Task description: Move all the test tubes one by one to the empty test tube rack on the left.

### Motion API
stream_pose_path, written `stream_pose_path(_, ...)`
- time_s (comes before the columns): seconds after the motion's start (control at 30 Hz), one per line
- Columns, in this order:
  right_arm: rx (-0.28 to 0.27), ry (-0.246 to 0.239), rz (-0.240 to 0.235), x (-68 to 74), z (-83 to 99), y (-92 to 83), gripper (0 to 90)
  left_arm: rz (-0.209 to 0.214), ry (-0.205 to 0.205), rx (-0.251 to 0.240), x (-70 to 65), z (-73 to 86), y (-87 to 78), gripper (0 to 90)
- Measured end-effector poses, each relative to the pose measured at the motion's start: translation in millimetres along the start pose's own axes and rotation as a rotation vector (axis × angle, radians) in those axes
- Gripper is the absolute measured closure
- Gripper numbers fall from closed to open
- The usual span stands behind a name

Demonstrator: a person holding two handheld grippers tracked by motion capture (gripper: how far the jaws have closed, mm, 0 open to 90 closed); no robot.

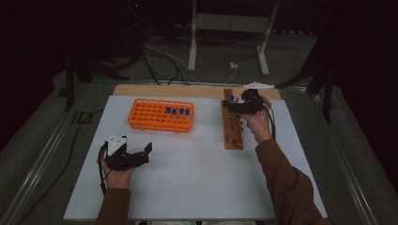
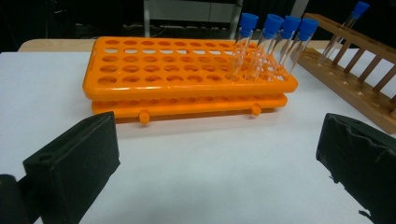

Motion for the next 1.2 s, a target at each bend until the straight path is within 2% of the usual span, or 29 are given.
stream_pose_path(0.1,0.014,0.01,0.011,-7.1,0.0,9.8,17.8,0.0,-0.004,0.006,0.6,1.3,1.2,0.4)
stream_pose_path(0.2,0.019,0.017,0.02,-12.8,1.0,18.8,31.5,0.002,-0.009,0.007,0.6,1.4,1.1,0.4)
stream_pose_path(0.33,0.026,-0.009,0.03,-12.7,4.0,29.6,50.6,0.009,-0.014,0.005,0.2,1.3,0.9,0.4)
stream_pose_path(0.4,0.024,-0.027,0.049,-12.8,5.0,33.8,58.0,0.009,-0.015,0.006,0.2,1.5,1.0,0.4)
stream_pose_path(0.43,0.023,-0.022,0.051,-13.0,5.6,35.4,63.7,0.008,-0.015,0.006,0.3,1.6,0.9,0.4)
stream_pose_path(0.53,0.029,-0.022,0.062,-14.7,7.6,39.8,73.2,0.007,-0.016,0.009,1.3,2.7,1.2,0.4)
stream_pose_path(0.7,0.025,-0.032,0.089,-16.9,7.3,42.9,75.7,0.007,-0.021,0.01,2.0,3.0,1.1,0.4)
stream_pose_path(0.8,0.038,-0.019,0.101,-19.5,8.7,45.1,75.8,0.008,-0.019,0.012,1.5,3.4,1.5,0.4)
stream_pose_path(0.9,0.023,0.016,0.087,-19.6,9.2,45.3,76.4,0.007,-0.021,0.013,1.8,3.7,1.8,0.4)
stream_pose_path(1.03,0.027,0.01,0.106,-17.9,9.2,44.7,77.1,0.009,-0.033,0.009,3.4,3.5,1.4,0.4)
stream_pose_path(1.2,0.01,0.017,0.098,-13.7,9.0,40.6,77.2,0.005,-0.039,0.012,5.8,4.0,2.6,0.4)
Point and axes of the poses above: each handheld gripper's, and its own axes: y roughly forward along the jaws, z roughly out of its underside, x roughly to its left, the point moved 6 cm from there along y, roughly forward along the jaws, and after that the axes turned 3 degrees about x, right-handed, at the moved point
